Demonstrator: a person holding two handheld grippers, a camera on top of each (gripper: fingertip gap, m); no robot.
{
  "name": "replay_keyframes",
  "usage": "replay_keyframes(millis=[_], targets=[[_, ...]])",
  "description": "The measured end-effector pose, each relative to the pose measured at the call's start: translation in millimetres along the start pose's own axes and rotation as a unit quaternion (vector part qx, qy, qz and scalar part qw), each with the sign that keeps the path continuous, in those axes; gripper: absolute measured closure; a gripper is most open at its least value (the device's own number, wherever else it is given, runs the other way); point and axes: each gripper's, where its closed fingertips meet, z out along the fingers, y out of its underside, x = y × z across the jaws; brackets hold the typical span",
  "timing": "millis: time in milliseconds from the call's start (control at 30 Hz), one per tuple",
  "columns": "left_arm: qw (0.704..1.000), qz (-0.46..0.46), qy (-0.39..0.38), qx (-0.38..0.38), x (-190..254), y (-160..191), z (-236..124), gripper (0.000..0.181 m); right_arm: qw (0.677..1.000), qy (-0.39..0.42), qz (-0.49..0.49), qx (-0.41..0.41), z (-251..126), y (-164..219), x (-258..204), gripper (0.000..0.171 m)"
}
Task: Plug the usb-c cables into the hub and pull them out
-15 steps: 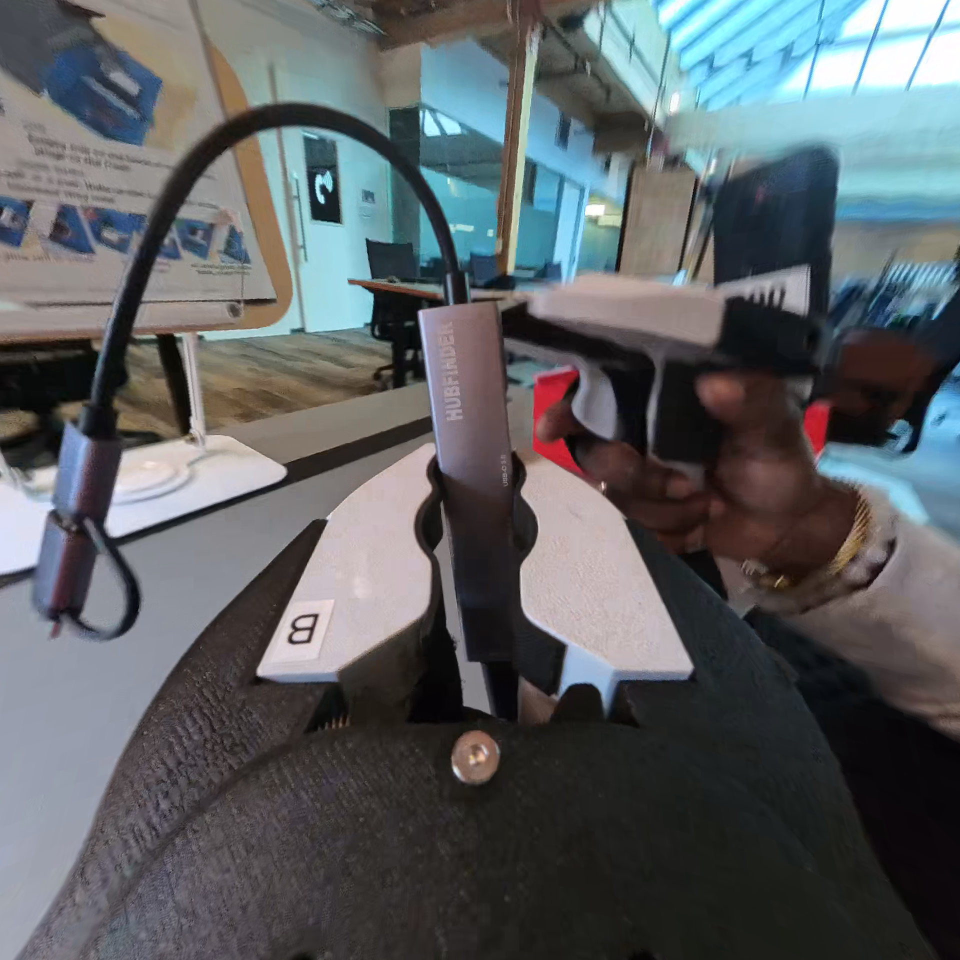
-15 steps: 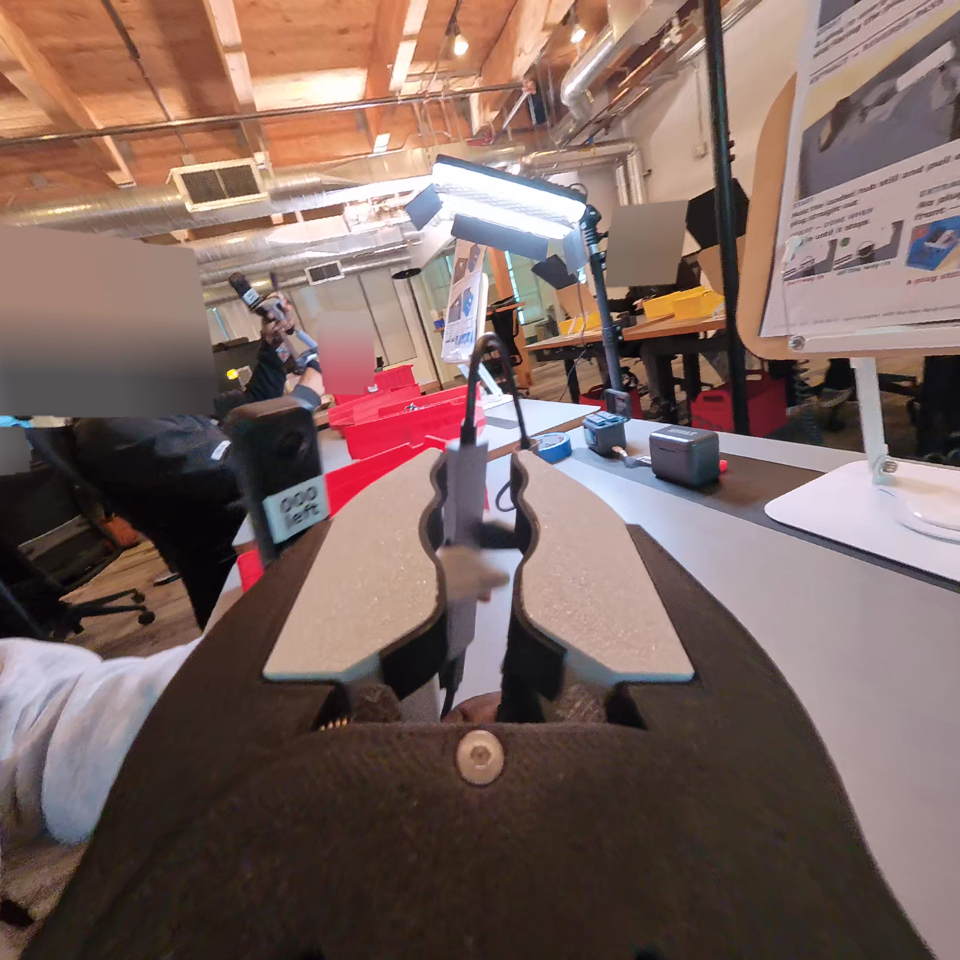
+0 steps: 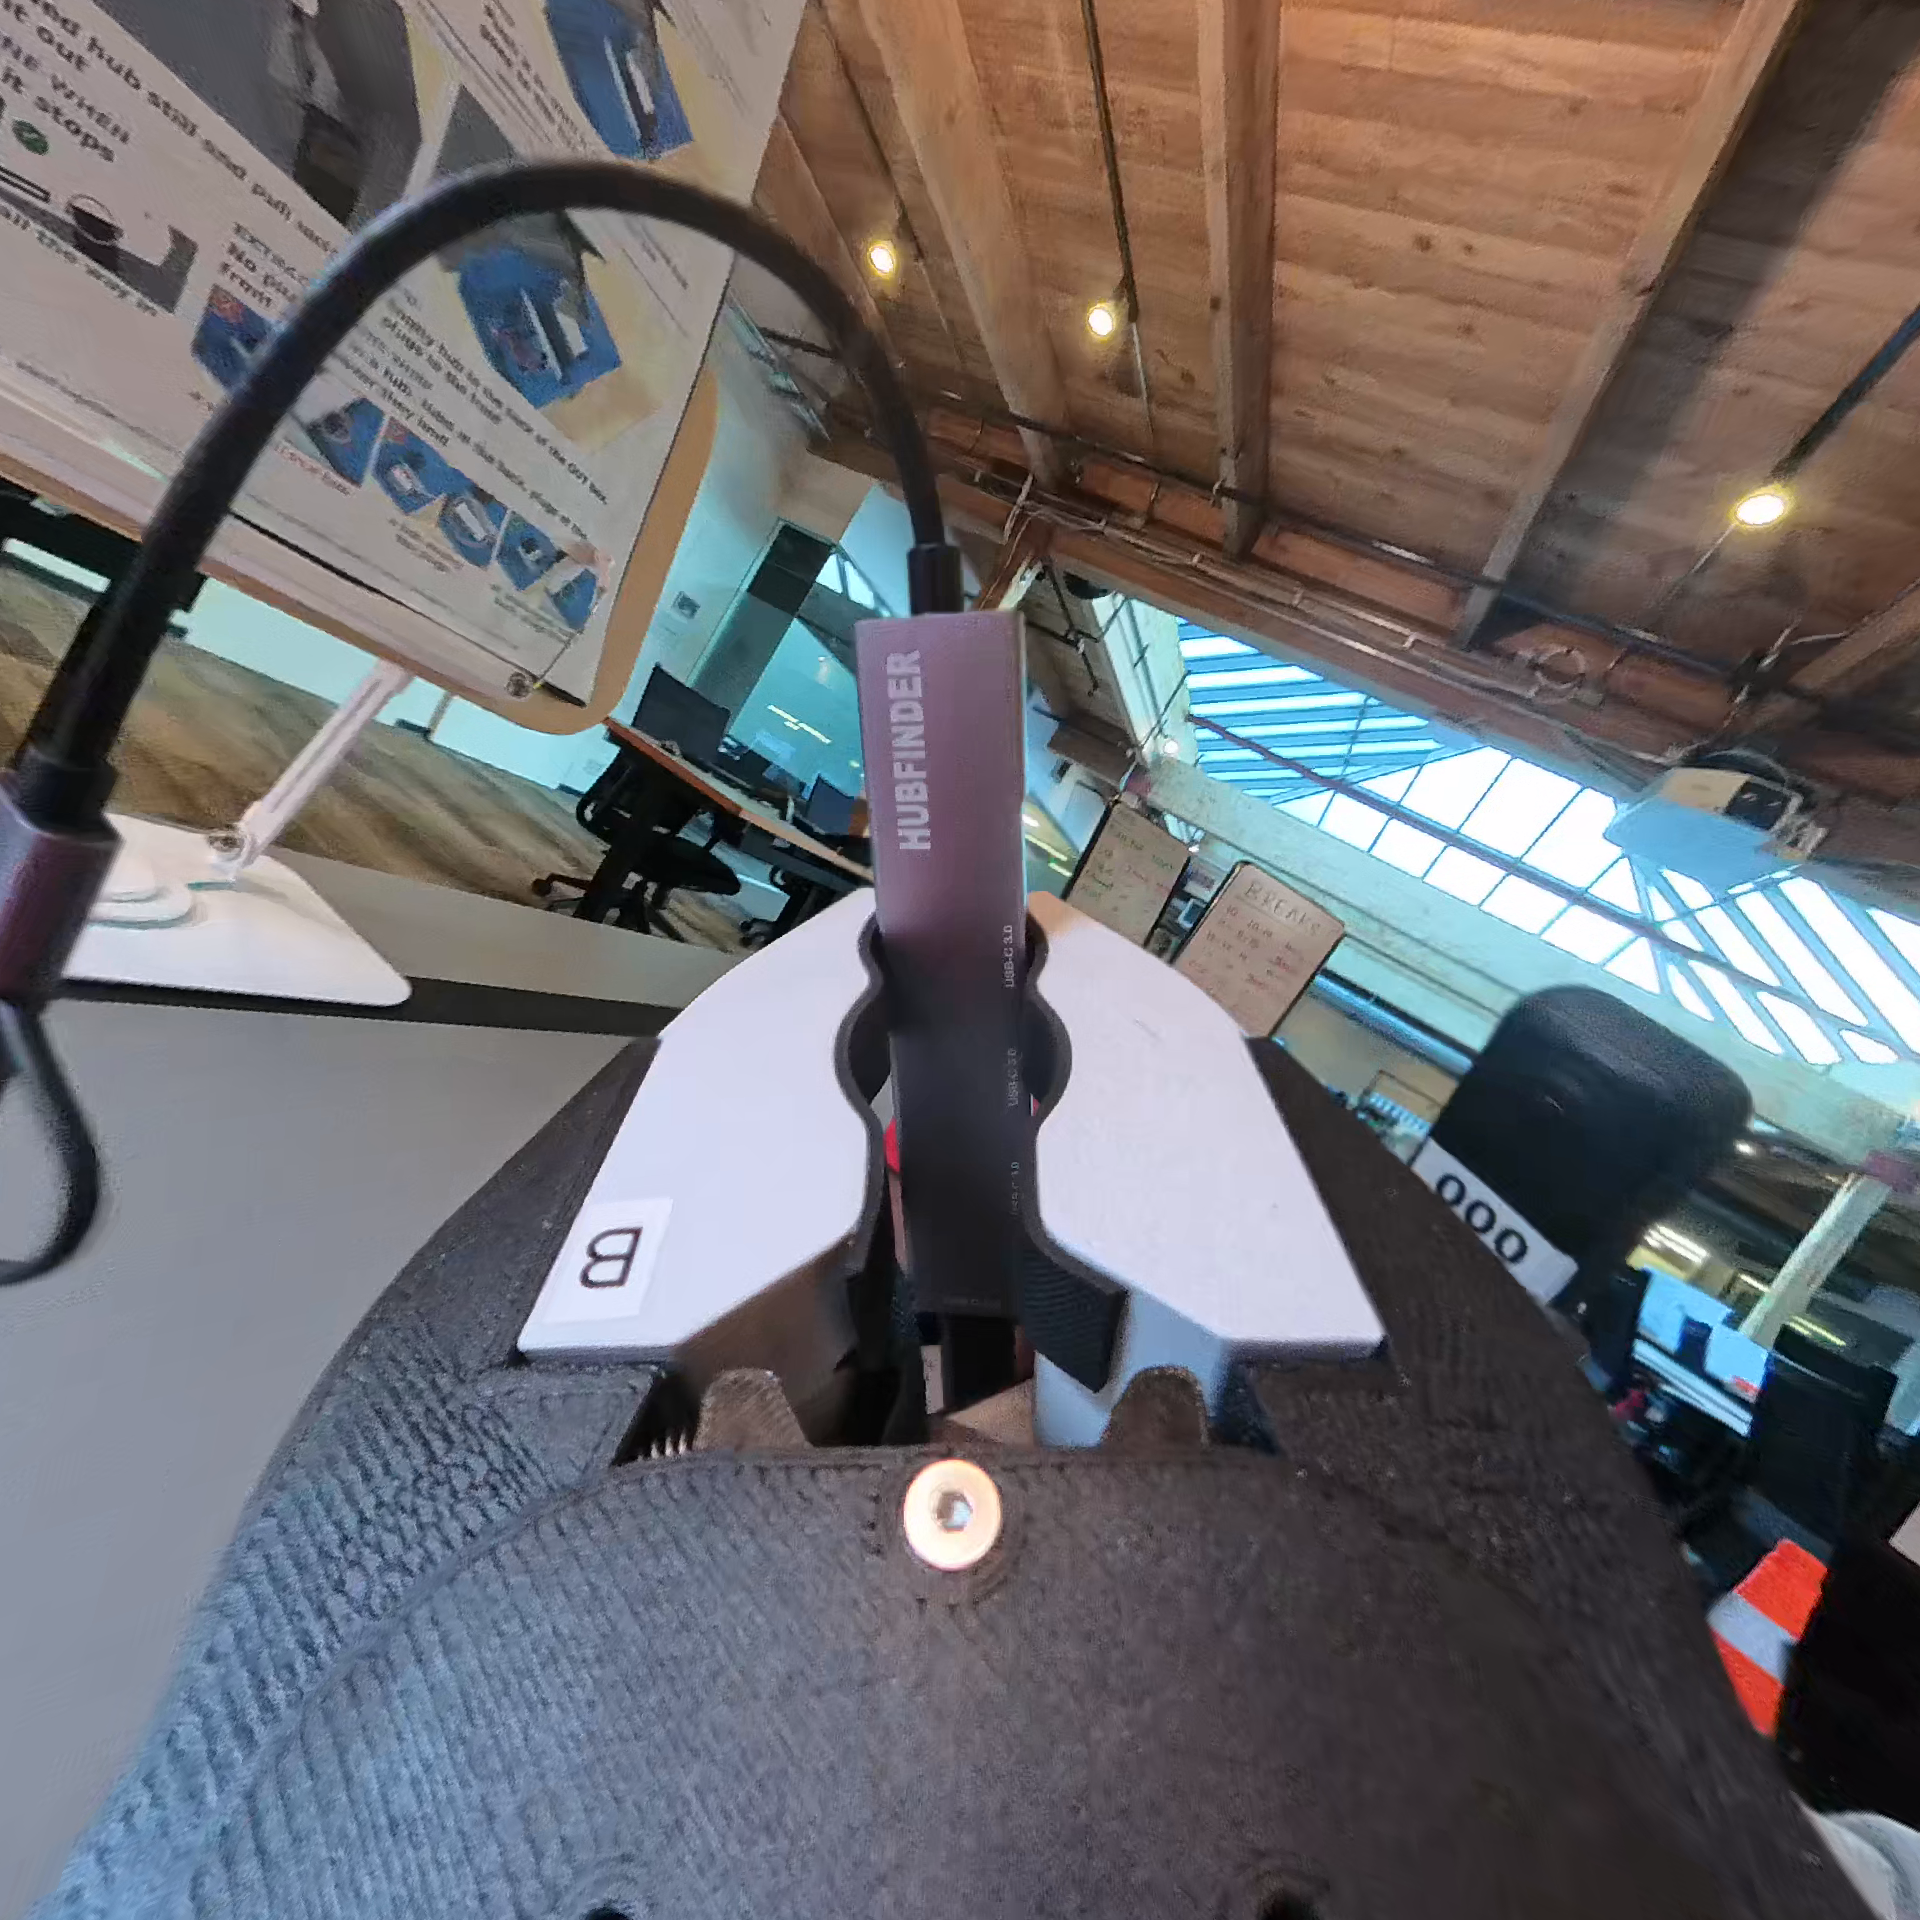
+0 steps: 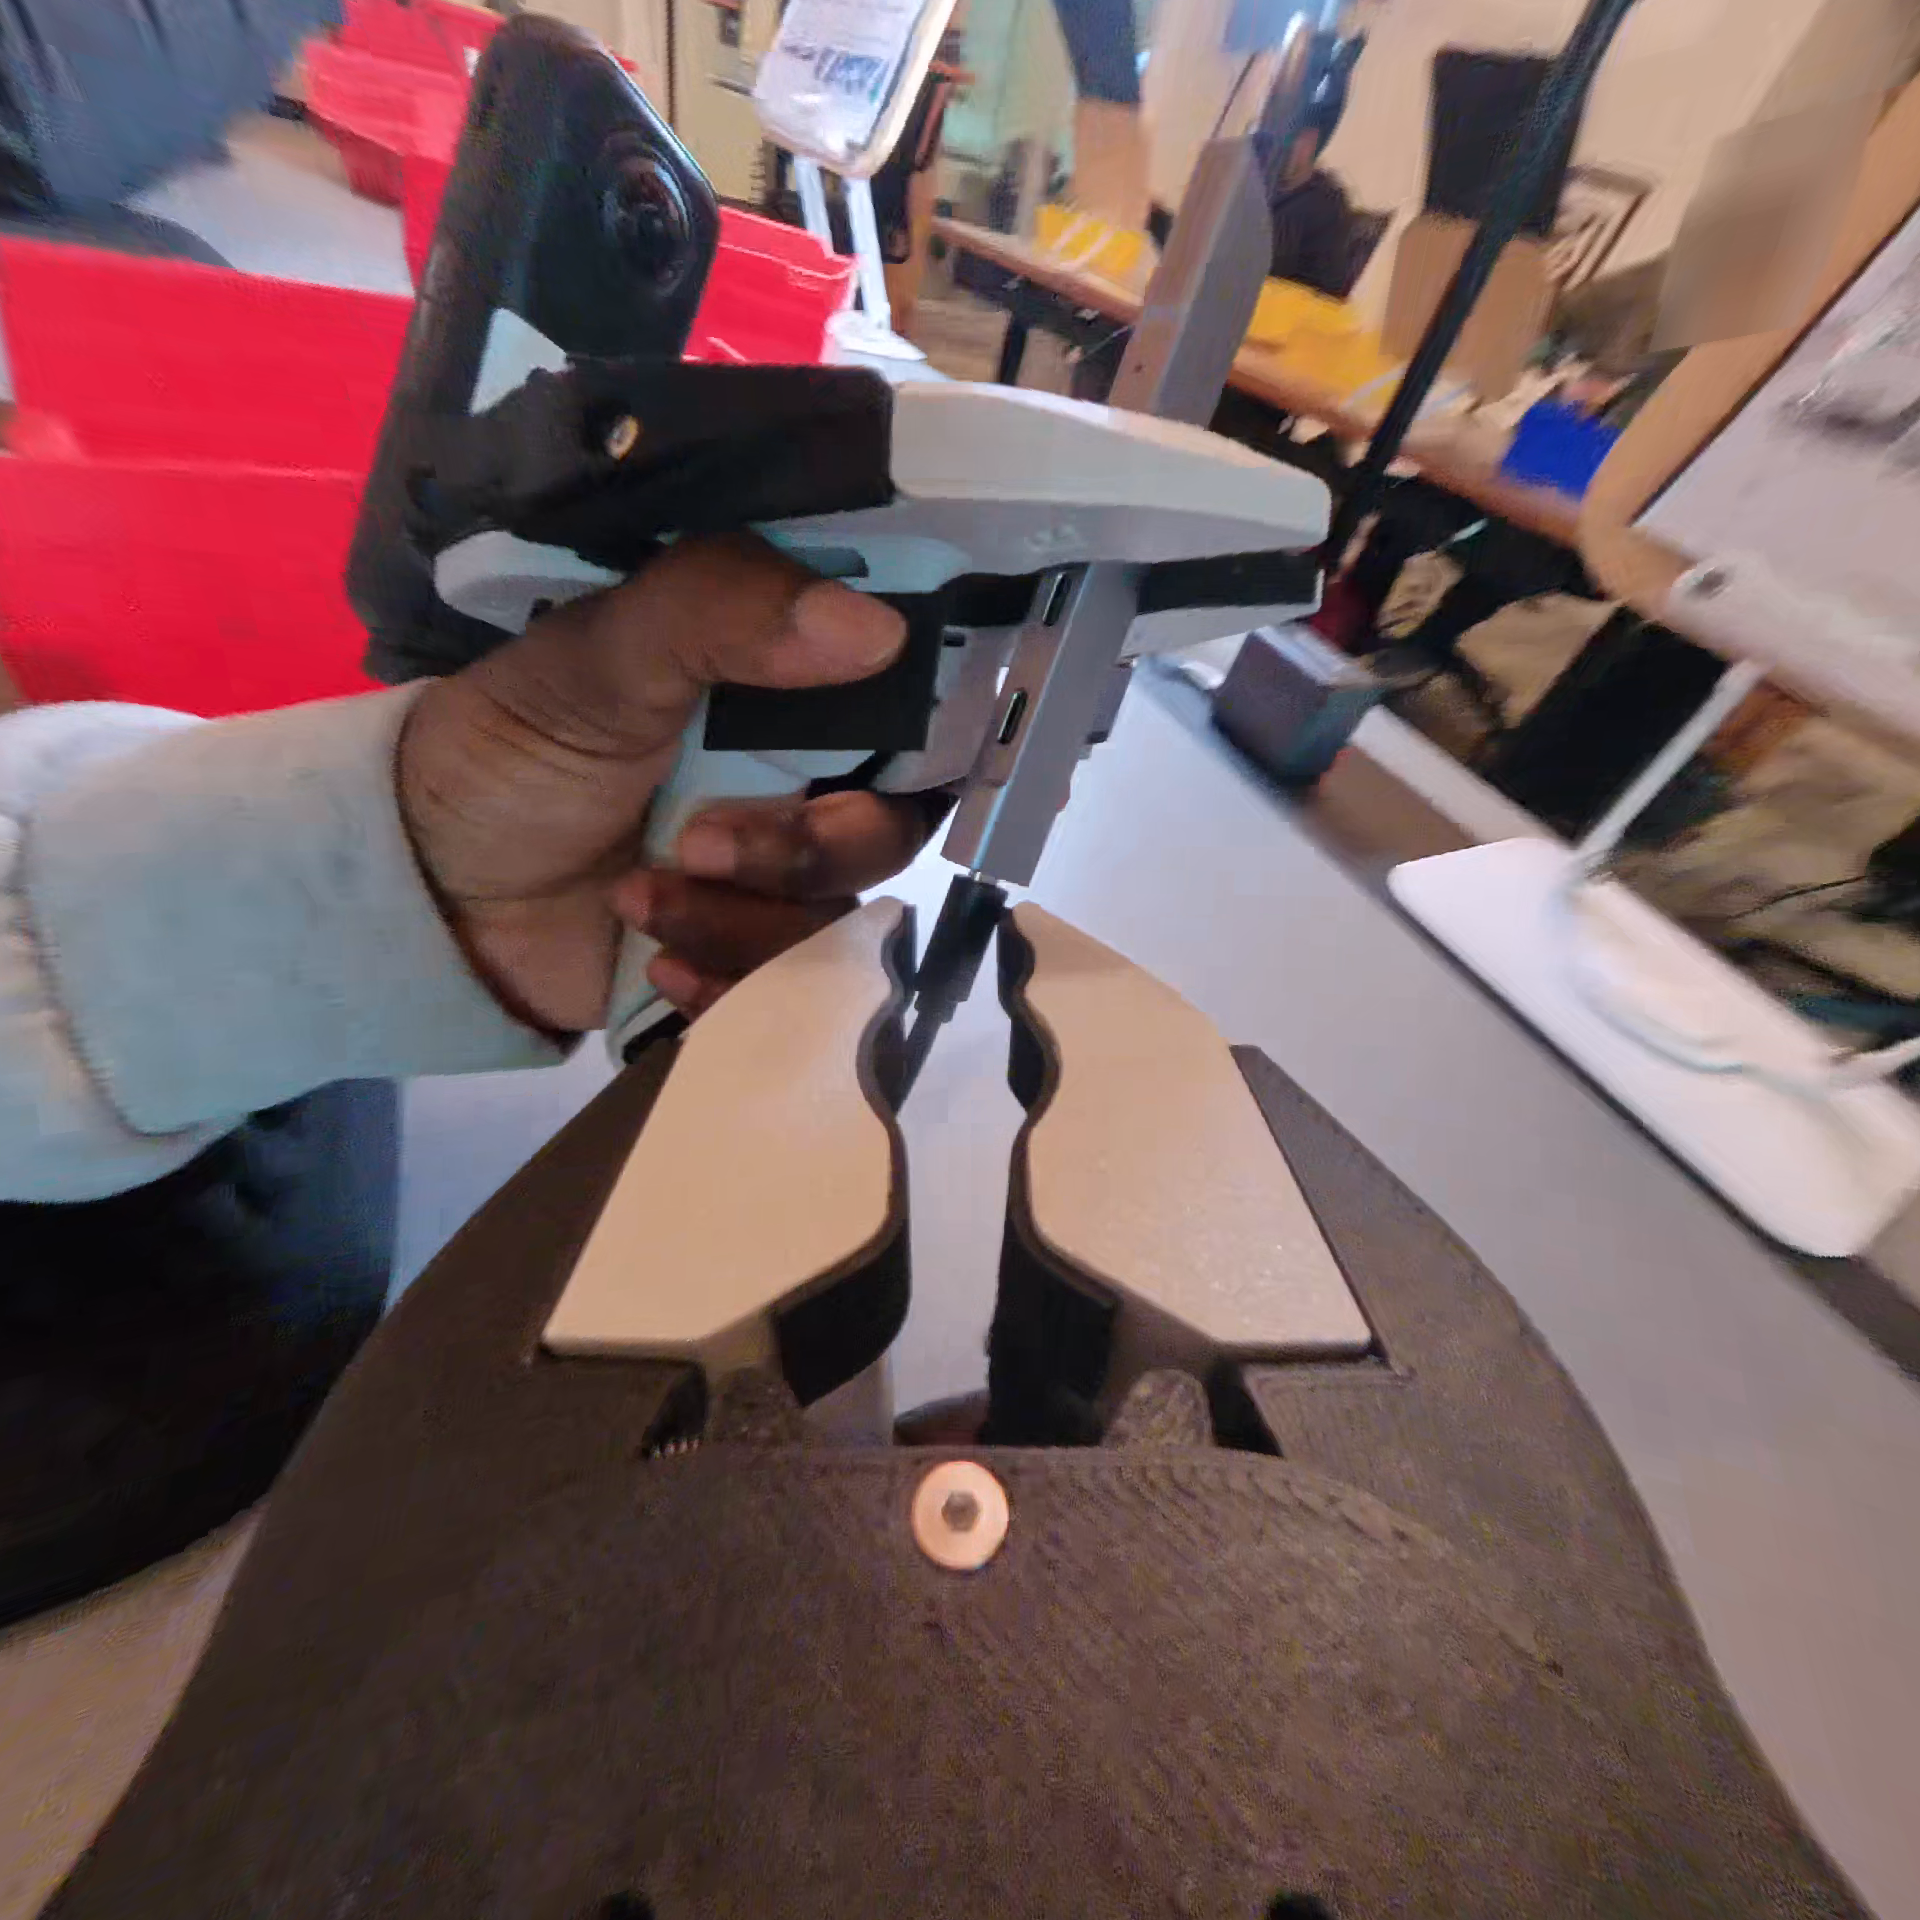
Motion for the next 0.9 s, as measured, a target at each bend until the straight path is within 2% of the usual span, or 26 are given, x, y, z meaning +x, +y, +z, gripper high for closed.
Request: replay_keyframes(millis=[100,200,233,267,300,367,467,500,600,700,767,800,833,867,900], targets=[[1.0,0.014,0.009,-0.02,2.8,0.7,-0.3,0.158,0.999,0.041,-0.008,0.009,-1.2,-5.0,5.8,0.159],[0.995,0.033,0.017,-0.089,3.9,18.5,3.2,0.146,0.995,0.094,-0.025,0.026,-6.9,-11.3,19.1,0.161],[0.995,0.034,0.02,-0.095,5.0,21.8,4.3,0.147,0.992,0.113,-0.038,0.031,-9.2,-13.4,22.8,0.162],[0.995,0.033,0.031,-0.084,9.4,20.7,5.0,0.159,0.989,0.132,-0.06,0.028,-10.6,-14.3,25.4,0.161],[0.997,0.026,0.03,-0.064,10.7,17.8,5.3,0.16,0.983,0.159,-0.092,0.029,-12.6,-17.2,27.9,0.162],[0.999,0.011,0.04,-0.028,15.4,11.8,4.6,0.161,0.952,0.235,-0.193,0.02,-16.8,-24.0,32.4,0.164],[1.0,0.021,0.012,0.013,16.9,5.7,2.5,0.161,0.883,0.338,-0.325,-0.013,-17.9,-31.2,34.7,0.163],[0.999,0.03,0.005,0.02,17.3,4.3,1.7,0.161,0.879,0.347,-0.327,-0.014,-17.6,-32.2,34.8,0.163],[0.999,0.051,-0.01,0.015,14.8,3.9,0.6,0.161,0.902,0.319,-0.292,-0.015,-14.2,-30.0,34.7,0.164],[0.987,0.153,-0.045,0.006,14.6,0.1,-1.5,0.162,0.9,0.308,-0.308,0.006,-8.1,-27.4,29.0,0.163],[0.986,0.159,-0.052,0.026,16.6,-7.5,-4.7,0.163,0.902,0.301,-0.308,0.018,-5.7,-29.9,27.0,0.163],[0.98,0.151,-0.063,0.116,18.9,-40.4,-15.2,0.163,0.918,0.28,-0.276,-0.059,0.9,-0.2,35.3,0.164],[0.964,0.138,-0.06,0.218,27.1,-94.6,-40.5,0.162,0.921,0.259,-0.239,-0.167,2.6,53.7,50.0,0.163],[0.949,0.154,-0.063,0.269,33.7,-138.3,-65.3,0.163,0.913,0.27,-0.259,-0.164,-4.9,62.3,61.5,0.164],[0.936,0.209,-0.094,0.266,31.4,-155.2,-75.6,0.163,0.925,0.287,-0.239,-0.072,-10.9,27.2,62.7,0.164]])
